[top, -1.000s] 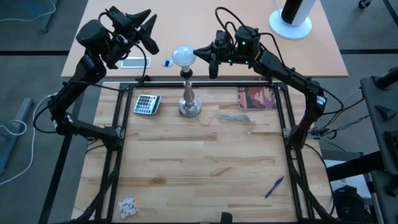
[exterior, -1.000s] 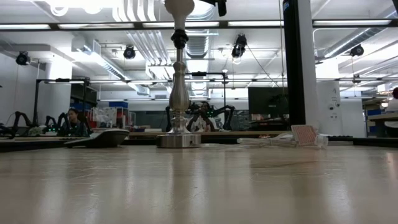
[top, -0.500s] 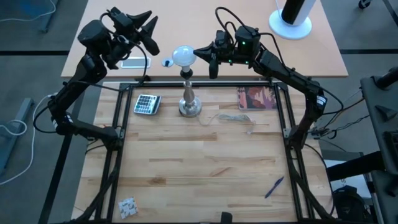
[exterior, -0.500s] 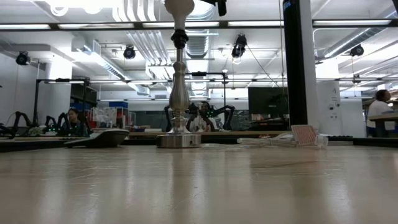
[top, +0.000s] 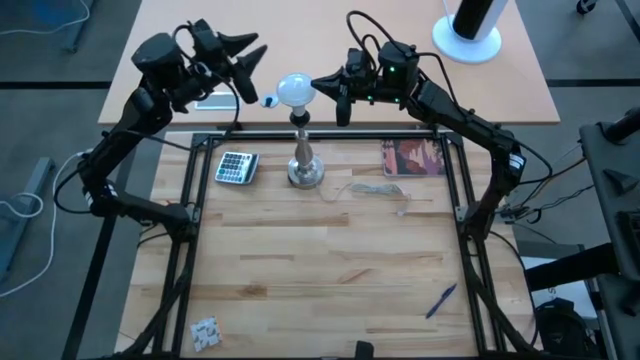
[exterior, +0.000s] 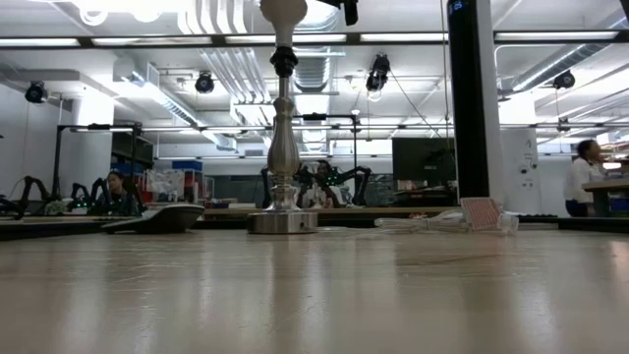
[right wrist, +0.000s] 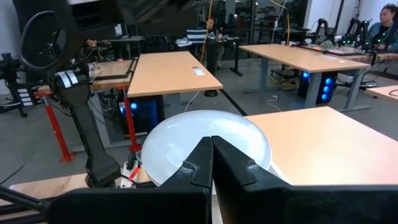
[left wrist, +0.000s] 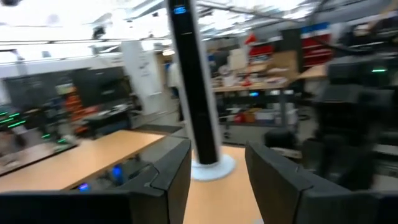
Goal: Screw lightbulb
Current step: Insert the lightbulb into the table lamp
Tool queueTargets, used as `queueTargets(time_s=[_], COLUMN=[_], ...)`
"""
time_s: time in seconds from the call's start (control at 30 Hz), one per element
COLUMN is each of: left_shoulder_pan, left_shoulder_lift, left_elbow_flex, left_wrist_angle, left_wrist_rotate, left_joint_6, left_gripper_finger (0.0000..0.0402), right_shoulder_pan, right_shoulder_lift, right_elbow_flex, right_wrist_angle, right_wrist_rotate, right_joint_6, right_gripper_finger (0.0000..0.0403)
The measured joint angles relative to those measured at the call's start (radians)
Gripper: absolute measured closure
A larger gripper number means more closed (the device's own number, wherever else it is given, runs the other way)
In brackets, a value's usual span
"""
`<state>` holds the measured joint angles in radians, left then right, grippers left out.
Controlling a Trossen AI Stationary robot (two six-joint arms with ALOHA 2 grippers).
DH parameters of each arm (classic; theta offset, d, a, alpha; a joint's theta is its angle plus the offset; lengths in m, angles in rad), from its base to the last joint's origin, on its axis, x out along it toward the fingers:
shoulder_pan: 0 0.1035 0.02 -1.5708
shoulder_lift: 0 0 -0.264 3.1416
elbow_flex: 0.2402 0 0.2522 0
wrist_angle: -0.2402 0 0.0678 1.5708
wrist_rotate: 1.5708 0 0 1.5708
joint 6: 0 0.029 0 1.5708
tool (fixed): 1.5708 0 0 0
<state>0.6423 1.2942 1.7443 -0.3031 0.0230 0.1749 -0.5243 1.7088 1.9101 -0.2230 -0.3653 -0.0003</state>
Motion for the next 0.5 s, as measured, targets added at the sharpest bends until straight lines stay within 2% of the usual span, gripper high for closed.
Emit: queueTargets(time_s=[0.1,0.27,0.5], left_shoulder_pan=[0.0,0.0,0.0], left_shoulder_lift=[0.017,0.056,0.085], left_elbow_flex=[0.0,0.0,0.002], left_wrist_angle=[-0.007,-0.009,0.092], left_wrist_rotate=[0.041,0.043,0.042], left_joint_6=[0.001,-0.002,-0.003], left_gripper_finger=[0.0255,0.0262,0.0272], right_shoulder_pan=[0.0,0.0,-0.001], right_shoulder_lift=[0.0,-0.003,-0.01], right_elbow_flex=[0.0,0.0,0.0], right_wrist_angle=[0.02,0.036,0.061], right_wrist_rotate=[0.0,0.0,0.003], right_joint_6=[0.014,0.033,0.034], right_gripper_finger=[0.0403,0.0403,0.0403])
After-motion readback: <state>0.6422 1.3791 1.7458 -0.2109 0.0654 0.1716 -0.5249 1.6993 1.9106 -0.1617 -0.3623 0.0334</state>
